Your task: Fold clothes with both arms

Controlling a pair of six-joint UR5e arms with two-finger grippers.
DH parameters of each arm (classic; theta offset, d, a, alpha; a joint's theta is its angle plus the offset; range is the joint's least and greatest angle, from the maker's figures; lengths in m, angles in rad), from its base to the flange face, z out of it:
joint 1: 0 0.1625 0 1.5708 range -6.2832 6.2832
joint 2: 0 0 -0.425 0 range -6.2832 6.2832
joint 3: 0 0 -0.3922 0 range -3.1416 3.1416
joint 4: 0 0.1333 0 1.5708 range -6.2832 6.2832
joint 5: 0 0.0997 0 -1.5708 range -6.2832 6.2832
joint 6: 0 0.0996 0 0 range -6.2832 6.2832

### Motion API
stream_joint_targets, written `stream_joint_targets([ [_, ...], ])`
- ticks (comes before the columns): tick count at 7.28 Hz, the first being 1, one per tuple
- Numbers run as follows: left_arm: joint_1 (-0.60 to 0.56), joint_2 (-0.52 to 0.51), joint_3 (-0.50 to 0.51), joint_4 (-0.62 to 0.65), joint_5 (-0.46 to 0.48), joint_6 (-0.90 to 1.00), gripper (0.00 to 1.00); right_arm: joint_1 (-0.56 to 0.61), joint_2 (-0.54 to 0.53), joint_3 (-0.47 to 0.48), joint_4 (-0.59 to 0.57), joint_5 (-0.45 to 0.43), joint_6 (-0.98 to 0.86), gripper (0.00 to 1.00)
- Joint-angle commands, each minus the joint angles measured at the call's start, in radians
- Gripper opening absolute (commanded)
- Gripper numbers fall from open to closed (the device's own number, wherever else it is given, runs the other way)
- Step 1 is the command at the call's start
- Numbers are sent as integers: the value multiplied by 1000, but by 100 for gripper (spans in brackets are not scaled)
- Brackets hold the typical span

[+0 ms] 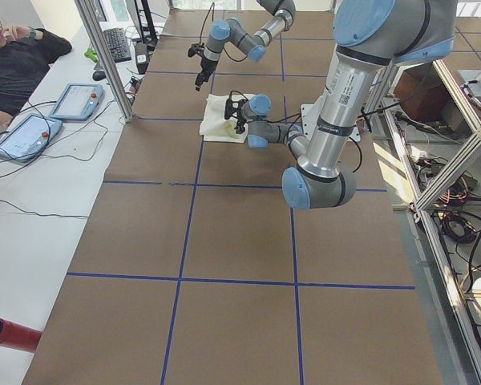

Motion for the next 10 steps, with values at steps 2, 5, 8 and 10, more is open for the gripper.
stream_joint_targets([
  [2, 2, 19, 5, -12, -1, 1, 43, -1, -3, 2, 0, -5, 1, 100],
  [5, 1, 74, -8, -15, -1, 3, 0, -1, -7, 2, 0, -8, 1, 100],
  [8, 1, 142, -51, -29, -3, 0, 0, -1, -9, 5, 0, -9, 1, 100],
  [10, 2, 157, -51, -43, -3, -5, 15, -1, -9, 6, 0, -9, 1, 100],
])
